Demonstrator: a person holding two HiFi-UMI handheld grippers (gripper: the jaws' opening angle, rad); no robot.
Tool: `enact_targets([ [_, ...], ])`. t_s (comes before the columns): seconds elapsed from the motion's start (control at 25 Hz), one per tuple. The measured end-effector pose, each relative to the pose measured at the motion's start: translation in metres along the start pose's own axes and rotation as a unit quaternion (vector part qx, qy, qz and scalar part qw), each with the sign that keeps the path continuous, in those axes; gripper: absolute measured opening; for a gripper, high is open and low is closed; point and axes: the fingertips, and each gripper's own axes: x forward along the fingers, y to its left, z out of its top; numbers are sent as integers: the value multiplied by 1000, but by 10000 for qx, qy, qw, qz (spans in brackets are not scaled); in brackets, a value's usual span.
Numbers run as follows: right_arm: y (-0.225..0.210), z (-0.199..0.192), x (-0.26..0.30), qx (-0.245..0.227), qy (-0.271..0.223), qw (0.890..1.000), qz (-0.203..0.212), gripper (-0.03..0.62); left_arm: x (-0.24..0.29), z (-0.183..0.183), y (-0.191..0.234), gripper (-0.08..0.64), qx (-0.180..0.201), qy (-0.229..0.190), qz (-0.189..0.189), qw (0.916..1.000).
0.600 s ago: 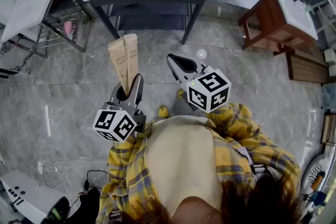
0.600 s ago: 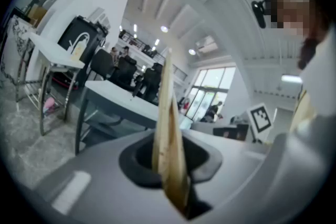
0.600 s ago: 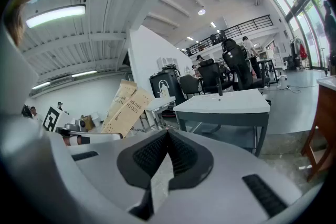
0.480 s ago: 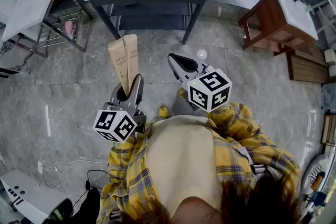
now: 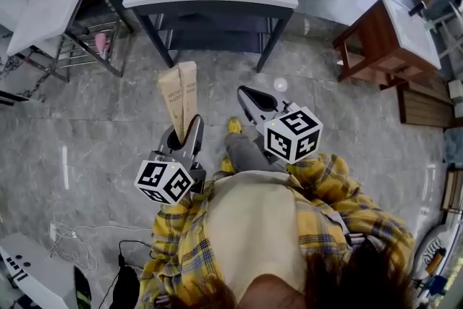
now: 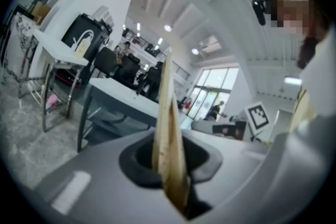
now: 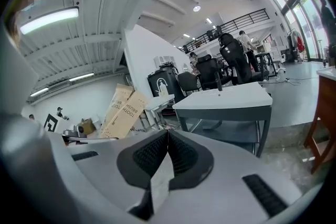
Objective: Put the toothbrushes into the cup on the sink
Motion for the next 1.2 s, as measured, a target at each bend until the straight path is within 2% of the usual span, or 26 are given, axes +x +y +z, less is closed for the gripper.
enact_targets([
  [0.24,-17,12,42,53,83,9999,127,12,28,11,31,48,-102,63,163,9998],
  [0.4,-36,26,71,71,153,9997,182,13,62,25,48,48,-112,107,120,9998],
  [0.6,-71,47,101,288,278,9988,272,13,110,46,56,48,-106,144,13,9998],
  [0.84,-105,71,134,579,324,9970,404,13,153,64,72,48,-133,201,95,9997],
  [1.2,-151,102,164,584,279,9966,517,12,212,86,87,48,-320,166,49,9993],
])
